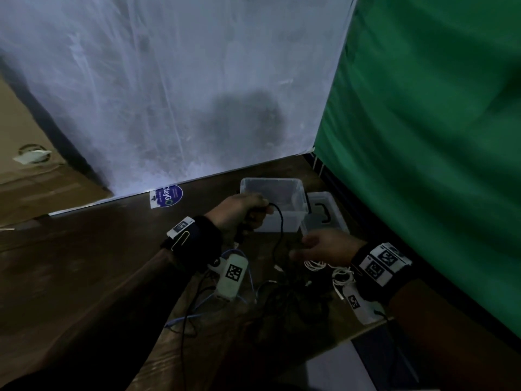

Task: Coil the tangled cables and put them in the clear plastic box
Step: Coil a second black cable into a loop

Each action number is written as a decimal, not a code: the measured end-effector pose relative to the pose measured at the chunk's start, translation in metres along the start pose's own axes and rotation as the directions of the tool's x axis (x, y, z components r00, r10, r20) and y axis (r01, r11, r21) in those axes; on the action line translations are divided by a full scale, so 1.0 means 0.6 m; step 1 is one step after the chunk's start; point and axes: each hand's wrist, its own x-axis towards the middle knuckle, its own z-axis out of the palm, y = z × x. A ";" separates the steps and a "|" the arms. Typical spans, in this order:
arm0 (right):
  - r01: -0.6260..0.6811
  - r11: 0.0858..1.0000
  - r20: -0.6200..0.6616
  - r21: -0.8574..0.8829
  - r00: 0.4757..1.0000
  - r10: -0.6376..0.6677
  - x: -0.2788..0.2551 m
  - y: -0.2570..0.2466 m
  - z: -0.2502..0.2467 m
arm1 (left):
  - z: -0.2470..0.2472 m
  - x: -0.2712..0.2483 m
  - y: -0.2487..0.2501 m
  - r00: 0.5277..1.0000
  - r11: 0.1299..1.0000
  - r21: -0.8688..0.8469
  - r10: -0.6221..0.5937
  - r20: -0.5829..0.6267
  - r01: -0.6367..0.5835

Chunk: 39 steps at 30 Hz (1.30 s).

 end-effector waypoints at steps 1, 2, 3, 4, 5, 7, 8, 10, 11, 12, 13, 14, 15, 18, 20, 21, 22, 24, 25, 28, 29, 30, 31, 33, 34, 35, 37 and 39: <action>0.067 0.993 -0.035 0.096 0.997 -0.064 -0.002 -0.010 -0.002 | 0.008 -0.002 0.003 1.000 1.000 0.016 0.008 0.019 -0.008; 0.142 0.970 -0.065 0.196 0.989 -0.131 -0.002 -0.019 -0.003 | 0.014 -0.002 0.006 0.999 0.999 0.022 0.026 0.040 -0.027; 0.210 0.937 -0.105 0.280 0.977 -0.187 0.001 -0.027 -0.004 | 0.019 -0.002 0.008 0.997 0.998 0.023 0.049 0.059 -0.050; 0.259 0.906 -0.168 0.334 0.963 -0.213 0.003 -0.035 -0.004 | 0.020 -0.001 0.009 0.995 0.997 0.028 0.068 0.073 -0.070; 0.317 0.870 -0.241 0.377 0.941 -0.238 0.003 -0.044 -0.008 | 0.019 -0.002 0.010 0.994 0.996 0.038 0.080 0.077 -0.083; 0.401 0.817 -0.385 0.414 0.890 -0.242 -0.004 -0.061 -0.021 | 0.014 -0.006 0.010 0.995 0.995 0.072 0.061 0.078 -0.067; 0.438 0.795 -0.447 0.419 0.862 -0.240 -0.008 -0.069 -0.028 | 0.012 -0.010 0.010 0.996 0.996 0.087 0.029 0.086 -0.037; 0.512 0.764 -0.550 0.393 0.797 -0.250 -0.009 -0.071 -0.037 | 0.015 -0.020 0.014 0.992 0.993 0.115 -0.040 0.119 0.027; 0.550 0.745 -0.594 0.376 0.761 -0.262 -0.009 -0.073 -0.038 | 0.018 -0.023 0.018 0.989 0.992 0.118 -0.060 0.135 0.044; 0.577 0.732 -0.628 0.362 0.731 -0.265 -0.006 -0.071 -0.037 | 0.021 -0.026 0.022 0.985 0.993 0.104 -0.070 0.155 0.054; 0.589 0.723 -0.653 0.361 0.713 -0.255 -0.004 -0.070 -0.035 | 0.023 -0.028 0.026 0.980 0.997 0.059 -0.069 0.187 0.059; 0.588 0.720 -0.669 0.368 0.705 -0.234 0.001 -0.066 -0.031 | 0.025 -0.030 0.029 0.970 0.998 -0.023 -0.052 0.237 0.059; 0.577 0.725 -0.679 0.376 0.704 -0.208 0.002 -0.066 -0.029 | 0.026 -0.032 0.034 0.955 0.990 -0.133 -0.011 0.296 0.052; 0.486 0.800 -0.652 0.352 0.741 -0.163 0.011 -0.054 -0.013 | 0.033 -0.035 0.042 0.921 0.938 -0.346 0.147 0.361 -0.014; 0.400 0.845 -0.573 0.355 0.807 -0.141 0.010 -0.052 0.005 | 0.041 -0.032 0.044 0.921 0.919 -0.387 0.211 0.326 -0.073; 0.367 0.859 -0.525 0.358 0.839 -0.140 0.007 -0.055 0.018 | 0.042 -0.027 0.044 0.928 0.908 -0.406 0.237 0.288 -0.106; 0.348 0.871 -0.483 0.346 0.862 -0.153 0.006 -0.058 0.031 | 0.040 -0.020 0.042 0.938 0.896 -0.424 0.252 0.237 -0.133; 0.328 0.907 -0.405 0.265 0.891 -0.204 0.003 -0.063 0.057 | 0.035 -0.005 0.034 0.958 0.872 -0.451 0.267 0.106 -0.192; 0.332 0.916 -0.366 0.226 0.900 -0.235 -0.001 -0.068 0.066 | 0.033 0.001 0.028 0.962 0.864 -0.450 0.269 0.040 -0.223; 0.362 0.910 -0.340 0.201 0.897 -0.282 -0.023 -0.084 0.066 | 0.034 0.007 0.016 0.951 0.872 -0.385 0.301 -0.068 -0.303; 0.381 0.908 -0.348 0.171 0.886 -0.307 -0.032 -0.090 0.060 | 0.037 0.005 0.014 0.943 0.878 -0.347 0.326 -0.072 -0.330; 0.402 0.905 -0.353 0.140 0.874 -0.334 -0.041 -0.096 0.053 | 0.040 0.004 0.012 0.933 0.888 -0.288 0.353 -0.072 -0.358; 0.420 0.899 -0.359 0.127 0.864 -0.353 -0.049 -0.098 0.044 | 0.042 0.000 0.011 0.923 0.897 -0.220 0.380 -0.060 -0.383; 0.450 0.882 -0.409 0.138 0.837 -0.363 -0.062 -0.103 0.023 | 0.050 -0.008 0.012 0.917 0.915 -0.055 0.399 -0.021 -0.399; 0.468 0.870 -0.450 0.156 0.818 -0.359 -0.068 -0.103 0.010 | 0.054 -0.013 0.014 0.929 0.929 -0.008 0.370 0.004 -0.370; 0.484 0.858 -0.494 0.172 0.796 -0.350 -0.071 -0.102 -0.003 | 0.059 -0.020 0.016 0.949 0.950 -0.018 0.313 0.024 -0.313; 0.519 0.838 -0.570 0.168 0.745 -0.347 -0.077 -0.102 -0.029 | 0.073 -0.035 0.019 0.974 0.973 -0.102 0.215 0.074 -0.207; 0.552 0.815 -0.613 0.179 0.710 -0.347 -0.077 -0.099 -0.045 | 0.085 -0.048 0.024 0.972 0.981 -0.099 0.181 0.147 -0.167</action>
